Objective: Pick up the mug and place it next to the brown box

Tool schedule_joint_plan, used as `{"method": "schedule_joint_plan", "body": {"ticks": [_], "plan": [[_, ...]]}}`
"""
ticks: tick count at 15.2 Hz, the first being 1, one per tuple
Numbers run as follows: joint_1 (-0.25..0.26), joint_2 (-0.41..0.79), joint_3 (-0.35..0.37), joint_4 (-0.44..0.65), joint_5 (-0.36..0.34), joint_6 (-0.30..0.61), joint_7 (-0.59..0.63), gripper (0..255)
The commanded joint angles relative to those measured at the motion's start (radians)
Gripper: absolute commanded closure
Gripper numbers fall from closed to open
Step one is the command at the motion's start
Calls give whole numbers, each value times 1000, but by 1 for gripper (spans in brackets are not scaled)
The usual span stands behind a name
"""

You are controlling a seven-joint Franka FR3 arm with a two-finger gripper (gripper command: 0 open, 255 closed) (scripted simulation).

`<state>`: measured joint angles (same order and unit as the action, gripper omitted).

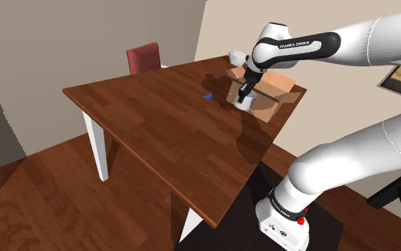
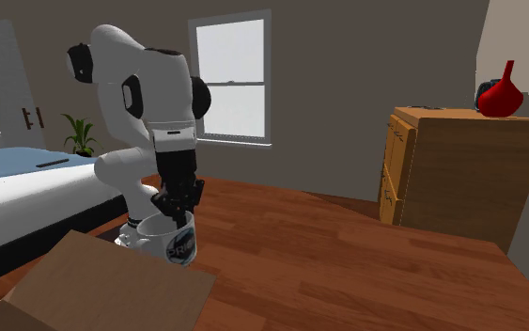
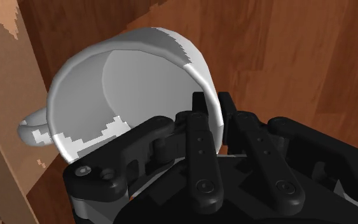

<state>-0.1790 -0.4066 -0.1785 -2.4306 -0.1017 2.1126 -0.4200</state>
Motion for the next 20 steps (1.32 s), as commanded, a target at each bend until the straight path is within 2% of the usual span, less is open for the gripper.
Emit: {"method": "schedule_joint_plan", "body": {"ticks": [1, 20], "plan": [[-1, 9, -4, -22, -1, 31, -2, 255], [1, 151, -24, -167, 2, 318, -6, 255]]}}
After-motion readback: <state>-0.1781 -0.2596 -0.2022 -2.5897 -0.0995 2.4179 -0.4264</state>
